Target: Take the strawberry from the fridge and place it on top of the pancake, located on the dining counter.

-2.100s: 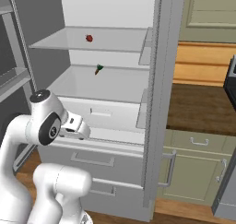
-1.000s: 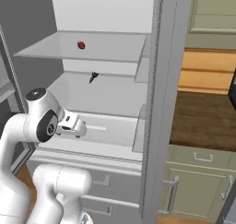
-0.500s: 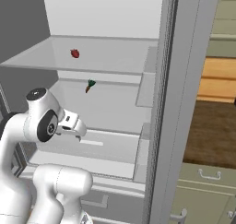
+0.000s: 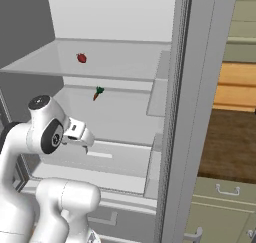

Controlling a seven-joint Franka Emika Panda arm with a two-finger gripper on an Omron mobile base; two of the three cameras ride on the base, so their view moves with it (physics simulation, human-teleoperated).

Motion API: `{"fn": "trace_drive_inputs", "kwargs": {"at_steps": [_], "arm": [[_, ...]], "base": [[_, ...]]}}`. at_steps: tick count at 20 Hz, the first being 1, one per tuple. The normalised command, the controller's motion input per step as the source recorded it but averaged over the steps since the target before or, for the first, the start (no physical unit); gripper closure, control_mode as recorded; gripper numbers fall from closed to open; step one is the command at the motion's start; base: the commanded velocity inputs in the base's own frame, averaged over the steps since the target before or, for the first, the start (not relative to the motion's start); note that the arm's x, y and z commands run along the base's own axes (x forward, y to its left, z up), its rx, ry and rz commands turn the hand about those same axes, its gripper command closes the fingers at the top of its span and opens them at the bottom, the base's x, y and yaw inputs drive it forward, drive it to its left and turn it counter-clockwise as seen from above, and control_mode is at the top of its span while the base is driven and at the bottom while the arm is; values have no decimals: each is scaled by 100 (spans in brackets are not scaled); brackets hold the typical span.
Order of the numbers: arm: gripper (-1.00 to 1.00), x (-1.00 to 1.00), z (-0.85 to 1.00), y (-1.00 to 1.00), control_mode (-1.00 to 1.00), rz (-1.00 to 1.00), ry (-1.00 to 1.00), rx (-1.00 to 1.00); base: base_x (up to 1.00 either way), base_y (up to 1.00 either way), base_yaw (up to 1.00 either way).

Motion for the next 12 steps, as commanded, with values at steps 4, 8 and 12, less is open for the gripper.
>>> {"fn": "trace_drive_inputs", "kwargs": {"at_steps": [4, 8, 12], "arm": [[-100, 17, 51, 8, -100, 10, -14, 0], [-100, 0, 78, 0, -100, 9, -28, 1], [-100, 0, 100, 11, -100, 10, -24, 0]], "base": [[0, 0, 0], [0, 0, 0], [0, 0, 0]]}}
